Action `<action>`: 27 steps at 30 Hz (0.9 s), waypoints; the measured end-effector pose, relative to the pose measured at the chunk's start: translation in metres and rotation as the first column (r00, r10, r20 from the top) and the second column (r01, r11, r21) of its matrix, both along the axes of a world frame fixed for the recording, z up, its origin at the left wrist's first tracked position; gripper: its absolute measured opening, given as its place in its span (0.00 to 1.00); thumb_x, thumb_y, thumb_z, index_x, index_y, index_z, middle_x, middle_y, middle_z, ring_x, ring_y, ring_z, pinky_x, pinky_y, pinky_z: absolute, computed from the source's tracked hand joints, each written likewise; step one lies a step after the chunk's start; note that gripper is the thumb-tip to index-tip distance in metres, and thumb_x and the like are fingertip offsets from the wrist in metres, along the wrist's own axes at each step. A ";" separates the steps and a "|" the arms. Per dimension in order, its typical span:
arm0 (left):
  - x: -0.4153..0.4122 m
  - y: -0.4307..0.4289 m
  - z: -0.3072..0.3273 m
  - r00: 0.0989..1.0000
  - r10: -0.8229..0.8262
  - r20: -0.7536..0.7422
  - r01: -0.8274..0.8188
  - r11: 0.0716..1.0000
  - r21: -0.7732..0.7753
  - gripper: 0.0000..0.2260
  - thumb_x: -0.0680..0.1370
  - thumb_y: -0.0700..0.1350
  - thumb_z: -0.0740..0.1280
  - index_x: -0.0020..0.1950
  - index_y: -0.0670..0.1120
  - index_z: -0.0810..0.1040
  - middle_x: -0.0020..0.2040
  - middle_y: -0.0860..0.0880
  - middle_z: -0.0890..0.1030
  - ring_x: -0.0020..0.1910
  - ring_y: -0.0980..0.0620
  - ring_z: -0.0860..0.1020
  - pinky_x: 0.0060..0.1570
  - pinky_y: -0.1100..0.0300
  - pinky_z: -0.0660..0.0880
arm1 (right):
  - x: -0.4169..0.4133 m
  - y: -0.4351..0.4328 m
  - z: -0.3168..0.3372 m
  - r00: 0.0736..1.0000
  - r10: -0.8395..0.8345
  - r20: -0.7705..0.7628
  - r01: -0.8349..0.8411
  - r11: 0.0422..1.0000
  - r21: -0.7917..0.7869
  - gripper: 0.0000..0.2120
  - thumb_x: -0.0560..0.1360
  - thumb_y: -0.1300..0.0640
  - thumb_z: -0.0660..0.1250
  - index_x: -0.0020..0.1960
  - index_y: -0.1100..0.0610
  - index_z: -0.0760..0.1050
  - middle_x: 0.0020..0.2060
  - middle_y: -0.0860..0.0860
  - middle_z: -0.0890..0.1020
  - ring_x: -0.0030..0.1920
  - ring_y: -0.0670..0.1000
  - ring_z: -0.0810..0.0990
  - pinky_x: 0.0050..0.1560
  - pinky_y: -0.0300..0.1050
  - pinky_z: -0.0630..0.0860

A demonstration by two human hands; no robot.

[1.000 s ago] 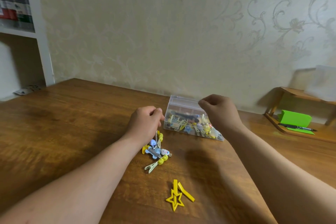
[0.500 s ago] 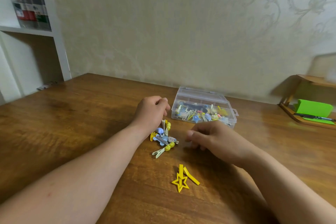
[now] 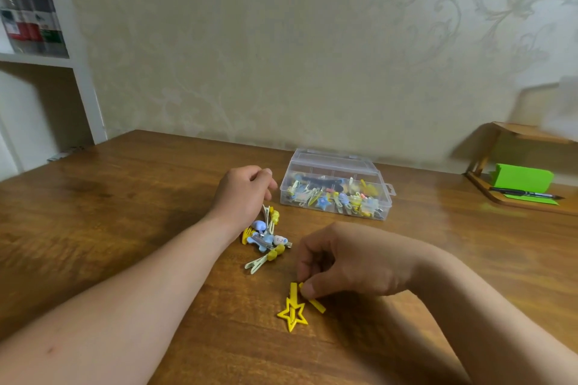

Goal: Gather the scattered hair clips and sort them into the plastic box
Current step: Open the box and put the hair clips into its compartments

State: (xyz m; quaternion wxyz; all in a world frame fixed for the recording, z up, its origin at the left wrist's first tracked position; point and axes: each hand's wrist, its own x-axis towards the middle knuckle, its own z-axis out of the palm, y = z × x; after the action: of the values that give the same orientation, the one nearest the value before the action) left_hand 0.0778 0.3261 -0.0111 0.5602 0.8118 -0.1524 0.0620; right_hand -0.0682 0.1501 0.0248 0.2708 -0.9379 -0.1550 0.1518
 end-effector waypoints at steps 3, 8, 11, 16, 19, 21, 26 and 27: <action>0.001 -0.001 0.000 1.000 -0.003 0.006 0.003 1.000 0.001 0.17 0.86 0.50 0.63 0.43 0.47 0.86 0.38 0.48 0.84 0.42 0.48 0.80 0.50 0.47 0.79 | 0.001 -0.007 0.000 0.999 -0.037 0.022 0.035 0.996 0.084 0.05 0.77 0.51 0.77 0.51 0.48 0.82 0.45 0.46 0.85 0.44 0.43 0.81 0.51 0.49 0.79; -0.001 -0.002 0.000 1.000 -0.006 0.016 0.006 1.000 0.013 0.17 0.87 0.50 0.62 0.44 0.47 0.85 0.39 0.47 0.84 0.44 0.47 0.81 0.48 0.50 0.78 | 0.008 -0.029 -0.006 0.966 -0.254 0.046 0.242 0.953 0.180 0.03 0.78 0.51 0.75 0.50 0.47 0.81 0.47 0.49 0.86 0.48 0.51 0.84 0.55 0.53 0.80; 0.000 -0.003 -0.001 1.000 -0.018 0.024 0.018 1.000 0.009 0.17 0.87 0.50 0.62 0.44 0.47 0.85 0.39 0.48 0.83 0.42 0.49 0.80 0.45 0.53 0.75 | 0.012 -0.043 -0.010 0.904 -0.394 0.163 0.391 0.919 0.052 0.05 0.80 0.51 0.73 0.53 0.44 0.78 0.47 0.45 0.84 0.44 0.43 0.82 0.46 0.40 0.78; 0.004 -0.004 -0.002 0.999 -0.038 0.020 0.038 0.999 -0.020 0.17 0.87 0.49 0.62 0.44 0.46 0.85 0.38 0.47 0.83 0.38 0.50 0.78 0.42 0.55 0.74 | 0.015 -0.062 -0.002 0.795 -0.510 0.329 0.491 0.859 0.146 0.04 0.78 0.56 0.75 0.47 0.48 0.82 0.40 0.48 0.85 0.37 0.42 0.80 0.43 0.43 0.77; 0.005 -0.005 -0.003 0.999 -0.041 0.018 0.041 0.999 -0.034 0.17 0.86 0.49 0.63 0.43 0.46 0.85 0.37 0.47 0.83 0.38 0.50 0.78 0.42 0.54 0.75 | 0.031 -0.065 0.015 0.715 -0.612 0.339 0.514 0.788 0.339 0.02 0.78 0.56 0.75 0.48 0.49 0.84 0.41 0.49 0.87 0.40 0.48 0.83 0.41 0.46 0.79; 0.005 -0.005 -0.003 0.999 -0.040 0.021 0.041 0.999 -0.032 0.17 0.86 0.49 0.63 0.42 0.47 0.84 0.37 0.47 0.83 0.37 0.50 0.78 0.42 0.53 0.75 | 0.052 -0.063 0.023 0.673 -0.651 0.350 0.552 0.758 0.347 0.03 0.79 0.57 0.75 0.48 0.50 0.84 0.41 0.49 0.87 0.39 0.50 0.83 0.33 0.41 0.76; 0.004 -0.004 -0.002 0.999 -0.044 0.010 0.045 0.998 -0.041 0.17 0.86 0.49 0.63 0.41 0.48 0.84 0.37 0.47 0.83 0.37 0.49 0.78 0.42 0.53 0.74 | 0.102 -0.054 0.024 0.682 -0.655 0.326 0.632 0.752 0.189 0.02 0.77 0.60 0.75 0.49 0.55 0.82 0.40 0.53 0.87 0.30 0.48 0.78 0.27 0.39 0.72; 0.003 -0.003 -0.001 0.999 -0.044 0.009 0.045 0.998 -0.041 0.17 0.86 0.49 0.63 0.42 0.47 0.84 0.38 0.47 0.83 0.37 0.49 0.78 0.42 0.54 0.74 | 0.108 -0.051 0.023 0.695 -0.638 0.332 0.635 0.761 0.134 0.02 0.76 0.60 0.74 0.48 0.56 0.82 0.40 0.53 0.87 0.29 0.47 0.78 0.27 0.39 0.72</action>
State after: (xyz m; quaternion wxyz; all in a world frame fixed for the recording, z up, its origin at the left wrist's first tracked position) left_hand 0.0810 0.3227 -0.0126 0.5775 0.7962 -0.1715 0.0560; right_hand 0.0394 0.0987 0.0479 0.2777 -0.9433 0.1318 -0.1250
